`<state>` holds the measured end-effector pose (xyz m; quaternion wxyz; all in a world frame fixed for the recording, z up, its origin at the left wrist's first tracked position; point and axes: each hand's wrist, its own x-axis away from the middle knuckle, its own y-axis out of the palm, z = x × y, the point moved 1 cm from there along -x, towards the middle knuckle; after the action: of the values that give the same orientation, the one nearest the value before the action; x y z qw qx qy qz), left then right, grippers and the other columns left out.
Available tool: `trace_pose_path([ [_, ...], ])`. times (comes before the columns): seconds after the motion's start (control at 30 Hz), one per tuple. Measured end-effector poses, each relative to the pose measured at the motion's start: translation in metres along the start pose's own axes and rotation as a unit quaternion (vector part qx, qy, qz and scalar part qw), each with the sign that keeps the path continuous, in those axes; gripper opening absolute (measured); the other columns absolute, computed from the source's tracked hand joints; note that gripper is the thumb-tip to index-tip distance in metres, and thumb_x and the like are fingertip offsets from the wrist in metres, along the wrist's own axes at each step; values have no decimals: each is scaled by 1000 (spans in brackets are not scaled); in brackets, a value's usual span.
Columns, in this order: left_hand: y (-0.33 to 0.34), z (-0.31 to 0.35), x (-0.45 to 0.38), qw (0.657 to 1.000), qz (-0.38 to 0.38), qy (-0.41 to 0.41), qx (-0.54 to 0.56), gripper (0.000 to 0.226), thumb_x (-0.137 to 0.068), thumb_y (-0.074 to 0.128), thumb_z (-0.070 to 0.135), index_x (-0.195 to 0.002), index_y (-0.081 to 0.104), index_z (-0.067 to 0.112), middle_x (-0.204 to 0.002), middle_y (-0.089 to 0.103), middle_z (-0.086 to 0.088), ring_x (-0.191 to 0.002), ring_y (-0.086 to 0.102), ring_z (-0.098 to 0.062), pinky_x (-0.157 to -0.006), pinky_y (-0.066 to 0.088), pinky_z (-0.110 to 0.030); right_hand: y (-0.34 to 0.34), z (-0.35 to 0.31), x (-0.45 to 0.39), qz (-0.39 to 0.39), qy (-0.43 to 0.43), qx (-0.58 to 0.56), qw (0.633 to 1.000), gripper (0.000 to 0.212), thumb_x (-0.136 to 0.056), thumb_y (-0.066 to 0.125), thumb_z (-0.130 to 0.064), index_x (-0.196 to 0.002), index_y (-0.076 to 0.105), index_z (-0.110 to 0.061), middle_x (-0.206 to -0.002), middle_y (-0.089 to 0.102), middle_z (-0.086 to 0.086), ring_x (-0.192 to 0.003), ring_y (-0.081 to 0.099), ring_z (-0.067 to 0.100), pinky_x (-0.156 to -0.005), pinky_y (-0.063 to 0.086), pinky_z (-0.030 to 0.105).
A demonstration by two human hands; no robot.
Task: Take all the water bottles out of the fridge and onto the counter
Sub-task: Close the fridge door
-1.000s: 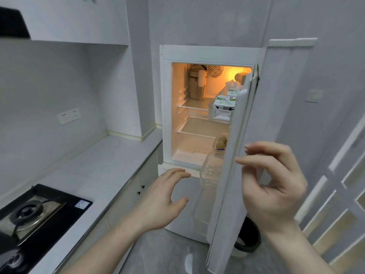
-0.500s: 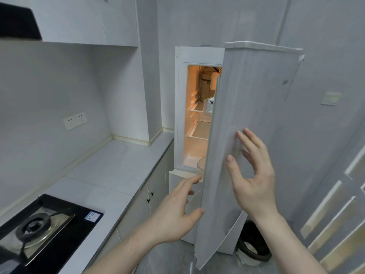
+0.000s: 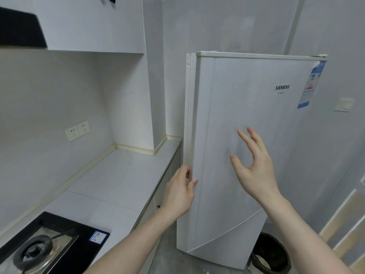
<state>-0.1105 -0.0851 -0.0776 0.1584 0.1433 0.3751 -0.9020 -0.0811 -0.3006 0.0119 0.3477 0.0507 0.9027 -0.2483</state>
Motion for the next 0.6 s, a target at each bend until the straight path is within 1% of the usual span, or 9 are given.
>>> trace_pose_path([
  [0.07, -4, -11, -18, 1000, 9, -5, -5, 11, -100, 57, 32, -106, 49, 27, -99, 61, 10, -87, 62, -11, -78, 54, -43, 9, 12, -19, -2, -2, 18, 1000, 67, -95, 72, -15, -154, 48, -35, -171, 23, -14, -157, 20, 4, -128, 23, 36],
  [0.13, -8, -23, -35, 1000, 11, -13, -9, 10, -100, 57, 30, -106, 51, 26, -100, 61, 10, -87, 62, -12, -79, 54, -42, 23, 28, -37, 7, -24, 50, 998, 72, -92, 74, -12, -155, 47, -32, -173, 18, -8, -161, 14, 15, -130, 18, 41],
  [0.23, -11, -43, -72, 999, 7, -36, -9, 8, -100, 58, 29, -105, 52, 28, -99, 62, 11, -86, 63, -10, -80, 55, -42, 46, 58, -69, 19, -51, 105, 993, 83, -87, 80, -14, -159, 42, -29, -176, 8, 0, -163, 2, 25, -130, 11, 41],
  [0.27, -12, -48, -82, 999, 5, -45, -8, 8, -100, 58, 29, -105, 53, 28, -99, 62, 12, -86, 64, -10, -80, 55, -42, 54, 68, -76, 19, -52, 118, 991, 87, -86, 82, -17, -160, 39, -30, -176, 5, 0, -163, -1, 27, -130, 11, 46],
  [0.33, -10, -60, -105, 998, 10, -54, -8, 10, -100, 58, 28, -109, 55, 29, -100, 63, 13, -87, 64, -9, -82, 55, -38, 70, 85, -92, 16, -50, 139, 989, 94, -84, 83, -22, -163, 33, -32, -177, 0, 1, -163, -4, 30, -129, 13, 58],
  [0.37, -8, -66, -119, 998, 14, -58, -5, 12, -100, 58, 28, -111, 56, 29, -100, 64, 14, -87, 64, -8, -82, 55, -36, 78, 93, -101, 11, -47, 147, 988, 97, -84, 84, -24, -164, 30, -32, -177, -3, 0, -163, -6, 30, -128, 12, 60],
  [0.47, -3, -81, -151, 997, 20, -74, 2, 14, -100, 58, 26, -114, 57, 31, -103, 65, 15, -89, 65, -7, -82, 52, -32, 97, 113, -117, -6, -55, 160, 986, 105, -84, 83, -28, -167, 18, -34, -175, -13, -6, -162, -12, 27, -128, 4, 60],
  [0.6, 7, -98, -196, 995, 37, -89, 23, 16, -101, 58, 23, -111, 57, 34, -104, 66, 13, -89, 65, -7, -81, 51, -29, 117, 138, -139, -18, -80, 197, 977, 108, -85, 83, -31, -168, 14, -30, -175, -14, -1, -161, -15, 30, -126, 4, 66],
])
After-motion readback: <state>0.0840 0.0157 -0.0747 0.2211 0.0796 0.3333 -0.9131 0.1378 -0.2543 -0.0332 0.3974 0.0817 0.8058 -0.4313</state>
